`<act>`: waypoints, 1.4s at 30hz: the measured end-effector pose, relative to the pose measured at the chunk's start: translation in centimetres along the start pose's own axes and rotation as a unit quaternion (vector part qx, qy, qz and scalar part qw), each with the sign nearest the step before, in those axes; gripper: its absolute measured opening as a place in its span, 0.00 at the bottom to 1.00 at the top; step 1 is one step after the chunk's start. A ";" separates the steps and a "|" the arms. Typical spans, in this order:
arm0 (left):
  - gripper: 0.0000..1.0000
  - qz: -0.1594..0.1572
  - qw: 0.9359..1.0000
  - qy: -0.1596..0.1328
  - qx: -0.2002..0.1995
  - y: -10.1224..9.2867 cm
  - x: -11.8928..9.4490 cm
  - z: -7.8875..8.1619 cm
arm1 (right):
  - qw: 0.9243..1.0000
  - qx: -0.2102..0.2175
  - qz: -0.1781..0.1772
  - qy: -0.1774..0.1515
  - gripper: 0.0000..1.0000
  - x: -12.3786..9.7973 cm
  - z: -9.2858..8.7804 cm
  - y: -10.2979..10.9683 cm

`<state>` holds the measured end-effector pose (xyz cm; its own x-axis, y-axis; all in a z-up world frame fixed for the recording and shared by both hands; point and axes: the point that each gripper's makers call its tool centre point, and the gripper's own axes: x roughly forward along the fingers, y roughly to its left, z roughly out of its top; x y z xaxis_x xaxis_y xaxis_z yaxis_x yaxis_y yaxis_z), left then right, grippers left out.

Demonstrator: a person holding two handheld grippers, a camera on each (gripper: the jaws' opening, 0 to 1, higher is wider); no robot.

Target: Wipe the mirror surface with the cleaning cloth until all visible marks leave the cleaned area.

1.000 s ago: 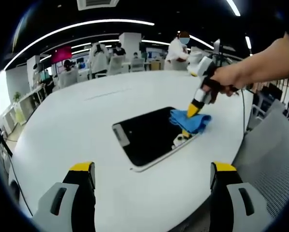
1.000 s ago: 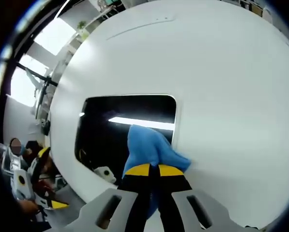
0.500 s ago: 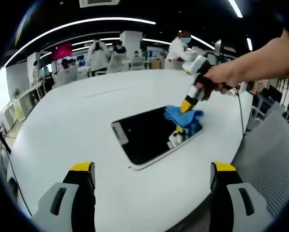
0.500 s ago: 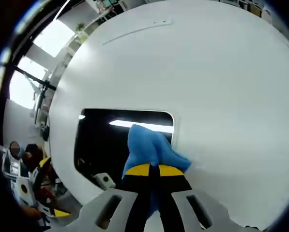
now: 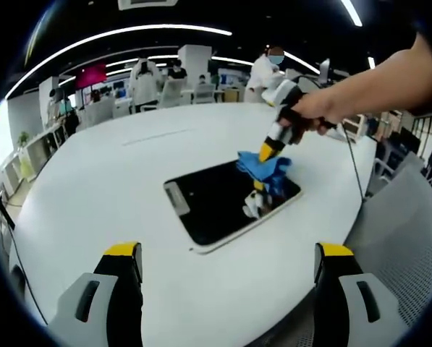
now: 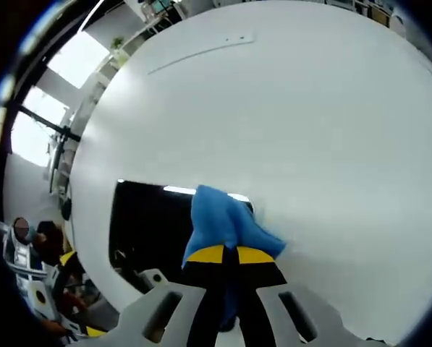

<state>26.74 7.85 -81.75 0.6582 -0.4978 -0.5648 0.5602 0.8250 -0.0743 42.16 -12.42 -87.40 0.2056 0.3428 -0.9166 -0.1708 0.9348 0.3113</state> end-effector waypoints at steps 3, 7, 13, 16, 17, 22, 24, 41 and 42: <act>0.99 0.000 1.000 0.000 -0.001 0.0 0.0 0.0 | 1.000 -0.001 -0.001 0.000 0.00 0.2 0.5 -0.1; 0.99 -0.001 1.000 0.000 -0.001 0.0 0.0 0.0 | 1.000 -0.002 -0.004 -0.004 0.00 0.4 1.1 -0.4; 0.99 -0.001 1.000 0.002 -0.001 0.1 0.1 -0.1 | 1.000 -0.007 -0.010 -0.011 0.00 0.5 1.9 -0.4; 0.99 -0.001 1.000 0.003 0.000 0.1 0.1 -0.2 | 1.000 -0.010 -0.012 -0.012 0.00 0.6 2.3 -0.4; 0.99 0.000 1.000 0.003 0.000 0.1 0.1 -0.1 | 1.000 -0.014 -0.014 -0.013 0.00 0.6 2.5 -0.4; 0.99 0.001 1.000 0.002 -0.002 0.2 0.1 -0.2 | 0.999 -0.014 -0.017 -0.024 0.00 0.7 3.5 -0.6; 0.99 0.000 1.000 0.003 -0.003 0.1 0.1 -0.2 | 1.000 -0.008 -0.015 -0.024 0.00 0.9 3.7 -0.7; 0.99 0.001 1.000 0.008 -0.003 0.1 0.1 -0.4 | 0.999 -0.021 -0.022 -0.035 0.00 1.0 4.4 -0.8; 0.99 0.001 1.000 0.008 -0.003 0.1 0.1 -0.3 | 0.999 -0.021 -0.021 -0.036 0.00 0.9 4.3 -0.7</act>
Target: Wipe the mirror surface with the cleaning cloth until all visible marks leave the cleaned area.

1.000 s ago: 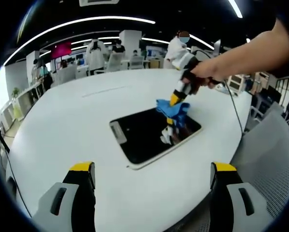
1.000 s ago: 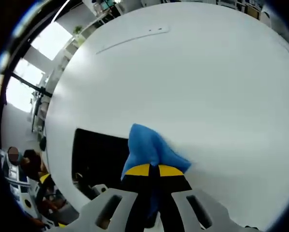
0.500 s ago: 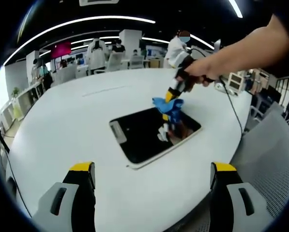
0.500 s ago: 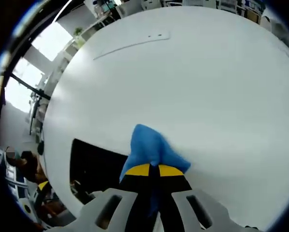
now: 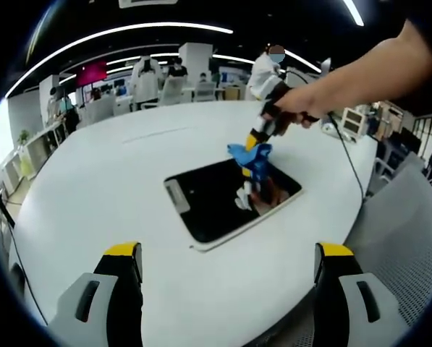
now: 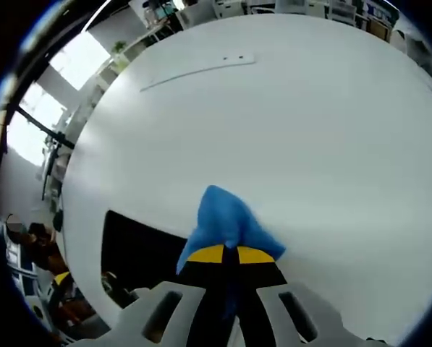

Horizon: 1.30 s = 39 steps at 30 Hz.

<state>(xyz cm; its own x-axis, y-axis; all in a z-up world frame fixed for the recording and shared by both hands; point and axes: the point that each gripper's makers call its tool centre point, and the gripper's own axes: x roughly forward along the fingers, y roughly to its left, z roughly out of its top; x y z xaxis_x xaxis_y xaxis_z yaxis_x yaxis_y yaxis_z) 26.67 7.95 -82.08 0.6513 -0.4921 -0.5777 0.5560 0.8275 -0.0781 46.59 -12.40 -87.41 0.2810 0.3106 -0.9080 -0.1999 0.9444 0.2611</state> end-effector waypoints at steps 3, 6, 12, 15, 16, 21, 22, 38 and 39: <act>0.99 0.000 1.000 0.000 0.001 0.0 0.0 0.0 | 1.000 -0.003 -0.001 -0.004 0.00 -0.1 -0.1 0.1; 0.99 0.003 1.000 0.001 -0.002 0.2 0.0 0.0 | 1.000 -0.007 0.002 -0.001 0.00 -0.3 -0.2 0.2; 0.99 0.003 1.000 -0.002 0.002 -0.1 0.1 0.2 | 1.000 0.001 0.014 -0.005 0.00 -0.6 -0.1 0.2; 0.99 0.002 1.000 0.002 0.004 0.0 0.2 0.0 | 1.000 -0.006 0.015 -0.013 0.00 -1.3 0.4 0.3; 0.99 0.003 1.000 0.002 0.004 0.0 0.2 0.0 | 1.000 -0.005 0.017 -0.015 0.00 -1.4 0.5 0.3; 0.99 0.000 1.000 0.004 0.007 -0.3 0.2 0.1 | 0.999 -0.013 0.024 -0.029 0.00 -2.8 1.5 0.2; 0.99 0.001 1.000 0.003 0.007 -0.3 0.2 0.1 | 0.999 -0.015 0.025 -0.035 0.00 -3.2 1.6 0.2; 0.99 0.003 1.000 -0.001 0.008 -0.1 0.1 0.3 | 0.998 -0.015 0.004 -0.057 0.00 -6.7 1.5 -4.7; 0.99 0.003 1.000 -0.001 0.008 -0.2 0.1 0.3 | 0.998 -0.015 0.002 -0.058 0.01 -6.9 1.4 -5.0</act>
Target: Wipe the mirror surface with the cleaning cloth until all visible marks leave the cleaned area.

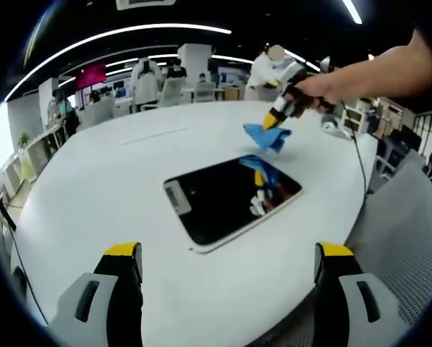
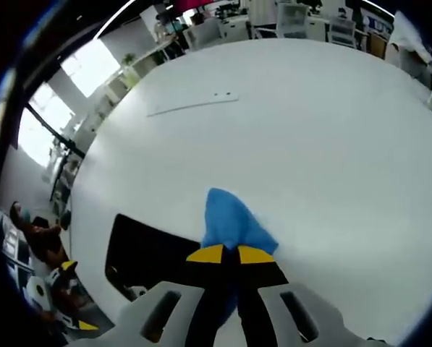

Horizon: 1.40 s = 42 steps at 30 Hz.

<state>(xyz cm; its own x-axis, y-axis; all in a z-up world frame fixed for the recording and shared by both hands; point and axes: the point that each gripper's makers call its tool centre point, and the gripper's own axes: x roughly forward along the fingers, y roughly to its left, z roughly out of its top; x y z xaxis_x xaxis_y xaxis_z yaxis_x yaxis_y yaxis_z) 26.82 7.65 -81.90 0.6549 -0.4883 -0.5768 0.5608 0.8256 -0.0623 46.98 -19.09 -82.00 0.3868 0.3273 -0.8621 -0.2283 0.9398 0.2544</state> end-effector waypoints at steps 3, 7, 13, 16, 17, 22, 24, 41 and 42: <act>0.99 0.001 1.000 0.002 0.003 0.1 0.0 -0.1 | 1.000 0.002 -0.007 0.001 0.01 -0.4 -0.2 -1.4; 0.99 0.003 1.000 0.002 0.004 0.1 0.0 -0.1 | 1.000 0.006 -0.013 0.003 0.01 -1.1 -0.6 -2.6; 0.99 0.002 1.000 0.002 0.006 0.1 0.0 -0.1 | 1.000 0.012 -0.011 0.015 0.01 -0.9 -1.8 -3.3; 0.99 0.003 1.000 0.004 0.005 0.2 0.0 -0.2 | 1.000 0.007 -0.010 0.021 0.01 -0.6 -2.4 -3.1; 0.99 0.003 1.000 0.005 0.005 0.2 0.0 -0.2 | 1.000 0.002 -0.006 0.023 0.01 -0.5 -2.5 -2.9; 0.99 -0.002 1.000 0.010 0.007 -0.1 0.1 -0.4 | 0.999 -0.014 -0.011 0.038 0.01 0.3 -3.6 -3.1; 0.99 -0.003 1.000 0.010 0.008 -0.1 0.1 -0.4 | 0.999 -0.023 -0.015 0.043 0.02 0.8 -4.0 -3.4; 0.99 0.001 1.000 0.012 -0.001 0.1 0.1 -0.5 | 0.996 -0.064 -0.046 0.034 0.12 2.1 -5.4 -5.2; 0.99 0.000 1.000 0.013 0.001 0.0 0.1 -0.5 | 0.996 -0.071 -0.046 0.032 0.12 2.2 -5.4 -5.2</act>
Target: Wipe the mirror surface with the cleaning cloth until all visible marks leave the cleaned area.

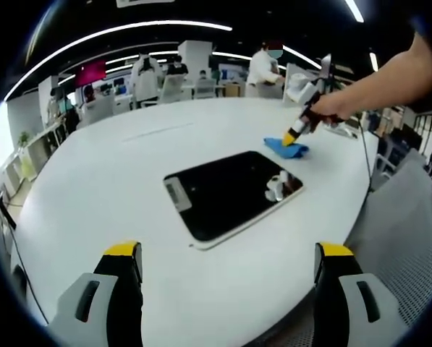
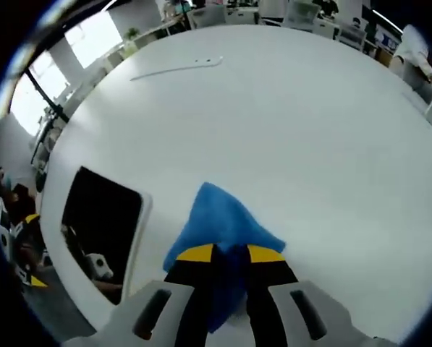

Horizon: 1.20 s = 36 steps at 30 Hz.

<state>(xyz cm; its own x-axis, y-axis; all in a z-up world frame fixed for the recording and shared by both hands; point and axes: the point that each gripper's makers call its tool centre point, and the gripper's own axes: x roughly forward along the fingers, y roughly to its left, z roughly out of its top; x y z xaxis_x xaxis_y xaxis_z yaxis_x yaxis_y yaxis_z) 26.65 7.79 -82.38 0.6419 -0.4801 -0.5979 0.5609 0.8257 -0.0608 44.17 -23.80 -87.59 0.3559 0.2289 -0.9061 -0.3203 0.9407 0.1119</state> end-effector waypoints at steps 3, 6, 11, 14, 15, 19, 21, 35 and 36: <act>0.99 0.000 1.000 -0.001 -0.001 0.0 0.0 0.0 | 1.000 -0.009 -0.002 -0.006 0.12 0.0 0.0 0.0; 0.99 0.000 1.000 0.000 -0.003 0.1 0.0 -0.1 | 1.000 -0.010 -0.007 -0.016 0.12 0.0 -0.1 0.0; 0.99 -0.001 1.000 -0.003 -0.005 0.0 0.1 0.0 | 0.999 -0.004 0.004 -0.038 0.23 -0.4 0.1 0.7; 0.99 -0.006 1.000 -0.007 -0.007 -0.2 0.1 0.1 | 0.998 -0.008 0.022 -0.060 0.31 -1.4 0.6 1.4; 0.99 -0.008 1.000 -0.012 -0.008 -0.3 0.1 0.3 | 0.996 -0.015 0.027 -0.078 0.33 -2.1 1.2 1.6; 0.99 -0.007 1.000 -0.018 -0.012 -0.3 0.1 0.6 | 0.989 -0.046 0.034 -0.134 0.47 -4.3 2.7 2.1; 0.99 -0.010 1.000 -0.017 -0.008 -0.4 0.0 0.6 | 0.982 -0.069 0.042 -0.169 0.57 -5.4 3.2 2.6; 0.99 -0.004 0.999 -0.048 0.002 -0.4 -0.7 2.0 | 0.957 -0.089 0.017 -0.275 1.00 -9.3 -3.3 3.6; 0.99 0.003 0.999 -0.050 0.000 -0.1 -0.7 2.1 | 0.956 -0.090 0.017 -0.278 1.00 -9.6 -3.8 3.7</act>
<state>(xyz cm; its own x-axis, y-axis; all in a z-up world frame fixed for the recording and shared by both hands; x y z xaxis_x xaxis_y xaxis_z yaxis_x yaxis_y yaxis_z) 27.24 7.42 -80.24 0.6943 -0.5031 -0.5147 0.5577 0.8281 -0.0571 36.19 -23.48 -80.02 0.7378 0.4039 -0.5409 -0.4682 0.8834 0.0210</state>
